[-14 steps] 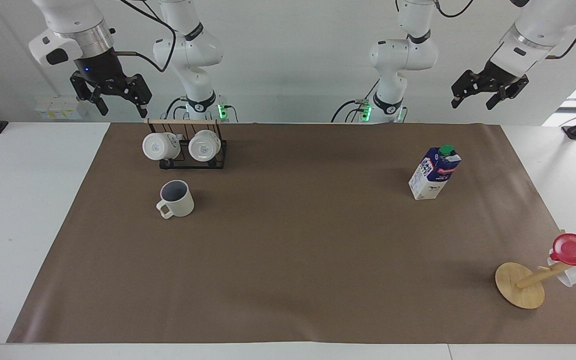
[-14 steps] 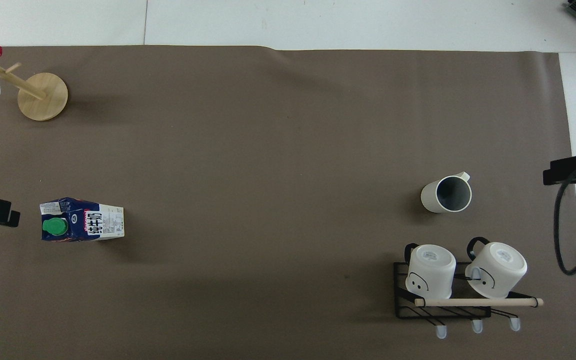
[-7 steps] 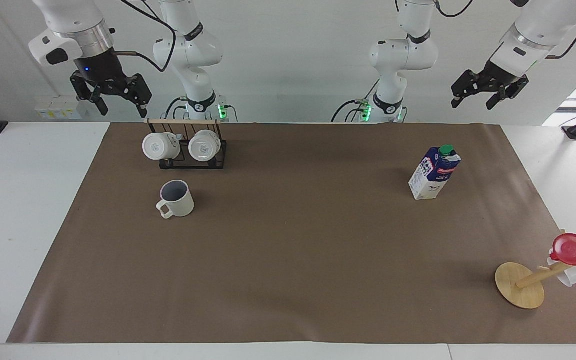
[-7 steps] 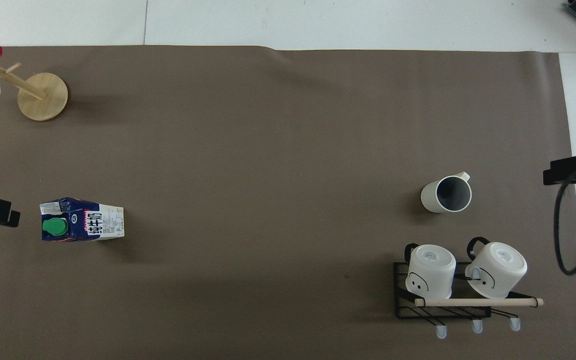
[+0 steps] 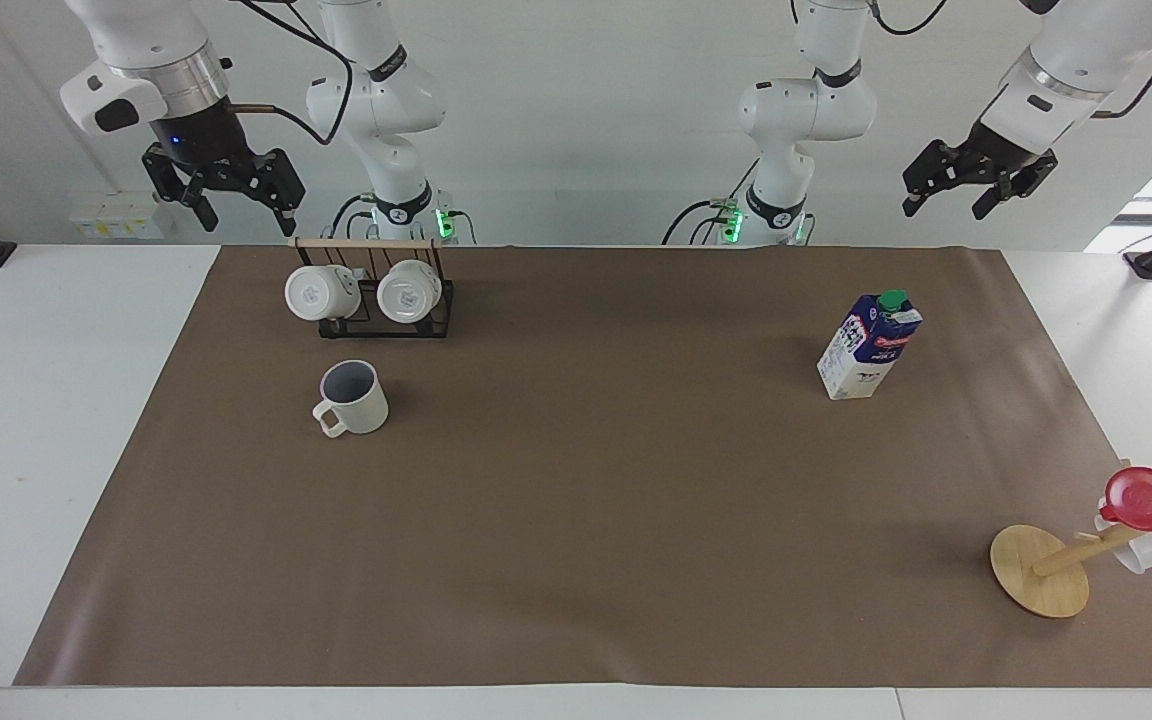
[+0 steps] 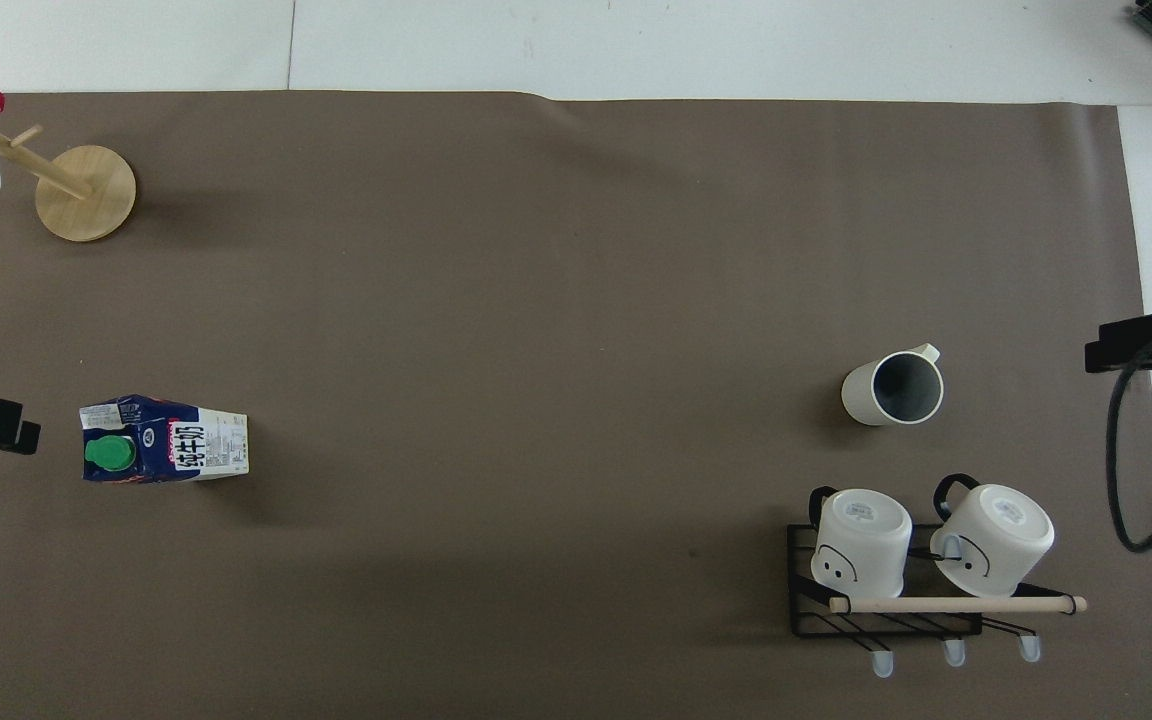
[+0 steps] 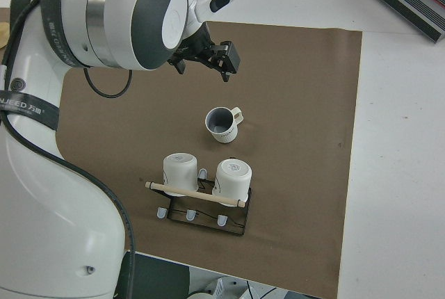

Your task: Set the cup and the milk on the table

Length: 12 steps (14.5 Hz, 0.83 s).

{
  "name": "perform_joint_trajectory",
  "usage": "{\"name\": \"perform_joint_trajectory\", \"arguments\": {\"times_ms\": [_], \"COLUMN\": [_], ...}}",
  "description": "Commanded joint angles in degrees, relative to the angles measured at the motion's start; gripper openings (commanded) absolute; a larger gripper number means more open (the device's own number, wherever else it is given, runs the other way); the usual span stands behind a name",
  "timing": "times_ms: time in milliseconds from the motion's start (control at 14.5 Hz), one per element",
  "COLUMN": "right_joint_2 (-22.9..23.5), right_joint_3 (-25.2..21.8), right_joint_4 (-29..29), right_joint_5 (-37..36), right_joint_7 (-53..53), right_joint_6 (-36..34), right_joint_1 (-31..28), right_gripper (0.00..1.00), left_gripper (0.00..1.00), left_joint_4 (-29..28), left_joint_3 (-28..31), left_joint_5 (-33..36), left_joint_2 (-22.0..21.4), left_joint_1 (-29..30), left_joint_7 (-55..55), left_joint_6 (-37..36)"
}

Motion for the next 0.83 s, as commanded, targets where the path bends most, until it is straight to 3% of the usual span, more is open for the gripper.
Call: {"name": "perform_joint_trajectory", "arguments": {"times_ms": [0, 760], "right_joint_2": [-1.2, -1.3], "right_joint_3": [0.2, 0.3], "right_joint_4": [-1.2, -3.0], "right_joint_5": [0.6, 0.5], "right_joint_7": [1.7, 2.3], "right_joint_6": [-0.3, 0.9], "right_joint_1": [0.0, 0.2], "right_gripper": [1.0, 1.0], "left_gripper": [1.0, 1.0], "left_joint_4": [1.0, 1.0], "left_joint_3": [0.1, 0.1], "left_joint_5": [1.1, 1.1], "left_joint_2": [-0.1, -0.1], "left_joint_1": [-0.4, -0.4], "left_joint_7": [-0.5, -0.5], "left_joint_6": [-1.0, -1.0]}}
